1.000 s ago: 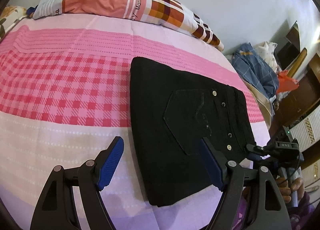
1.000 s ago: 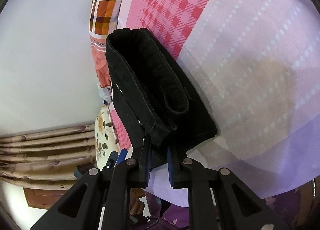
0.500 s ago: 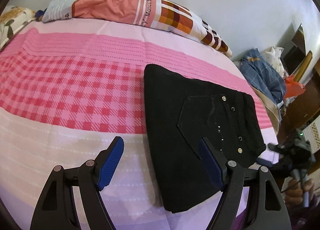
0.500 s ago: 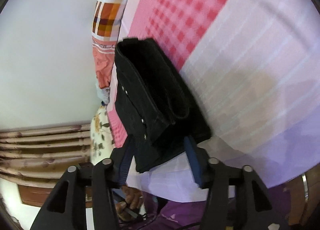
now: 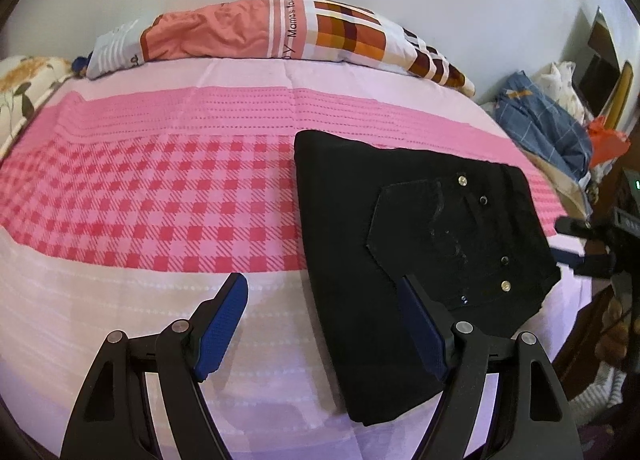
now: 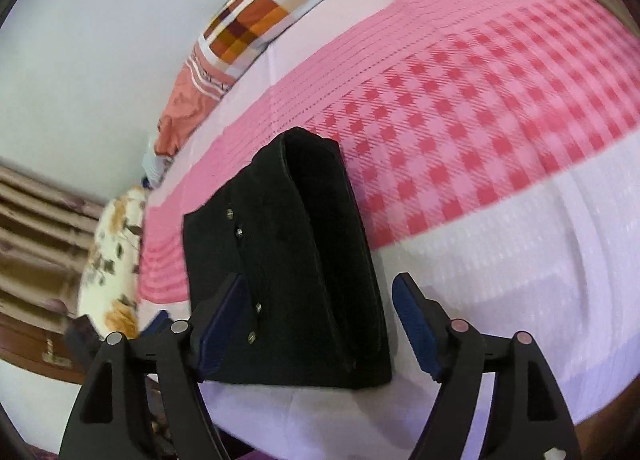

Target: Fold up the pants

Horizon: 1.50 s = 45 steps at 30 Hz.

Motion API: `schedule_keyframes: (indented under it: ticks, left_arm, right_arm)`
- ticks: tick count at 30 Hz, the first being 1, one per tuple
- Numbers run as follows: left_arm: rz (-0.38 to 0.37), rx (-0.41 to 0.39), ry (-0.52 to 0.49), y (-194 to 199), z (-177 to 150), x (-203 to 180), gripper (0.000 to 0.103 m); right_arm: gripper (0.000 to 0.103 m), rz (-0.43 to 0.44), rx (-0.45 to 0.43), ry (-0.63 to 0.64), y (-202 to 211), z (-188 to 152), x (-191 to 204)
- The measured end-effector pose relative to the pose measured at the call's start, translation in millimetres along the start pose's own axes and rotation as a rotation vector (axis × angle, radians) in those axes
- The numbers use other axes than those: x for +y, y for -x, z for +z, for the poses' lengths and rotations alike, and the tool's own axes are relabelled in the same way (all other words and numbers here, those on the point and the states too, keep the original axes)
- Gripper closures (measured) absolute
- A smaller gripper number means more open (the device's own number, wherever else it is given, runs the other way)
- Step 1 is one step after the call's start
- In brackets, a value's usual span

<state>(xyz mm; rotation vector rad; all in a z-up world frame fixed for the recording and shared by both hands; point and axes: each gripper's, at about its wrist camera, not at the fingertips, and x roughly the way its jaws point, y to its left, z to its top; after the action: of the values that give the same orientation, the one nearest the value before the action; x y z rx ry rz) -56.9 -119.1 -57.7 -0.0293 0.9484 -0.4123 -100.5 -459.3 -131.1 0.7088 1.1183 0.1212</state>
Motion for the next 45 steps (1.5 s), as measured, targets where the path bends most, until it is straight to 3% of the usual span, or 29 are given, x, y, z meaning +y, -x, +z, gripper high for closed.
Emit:
schedule_keyframes:
  ticks: [10, 21, 25, 28, 32, 35, 40, 45]
  left_arm:
    - [0.065, 0.013, -0.065, -5, 2, -9, 0.026]
    - [0.106, 0.061, -0.118, -25, 12, -17, 0.026]
    - [0.131, 0.082, -0.143, -34, 12, -19, 0.026]
    - [0.138, 0.097, -0.148, -40, 13, -18, 0.026]
    - [0.128, 0.107, -0.140, -44, 14, -16, 0.025]
    - [0.114, 0.118, -0.132, -47, 15, -13, 0.025]
    - [0.087, 0.131, -0.128, -54, 19, -11, 0.024]
    - [0.067, 0.162, -0.133, -62, 22, -11, 0.022]
  right_arm:
    - [0.026, -0.051, 0.074, 0.071, -39, 7, 3]
    - [0.001, -0.013, 0.124, 0.241, -51, -3, 18]
    - [0.000, 0.026, 0.133, 0.283, -48, -3, 16]
    - [0.000, 0.106, 0.141, 0.301, -42, -3, 5]
    - [0.000, 0.229, 0.134, 0.093, -36, 8, -21]
    - [0.000, 0.206, 0.158, 0.065, -39, 14, -18]
    - [0.000, 0.142, 0.186, 0.177, -49, 20, 3]
    - [0.000, 0.155, 0.215, 0.241, -59, 24, 13]
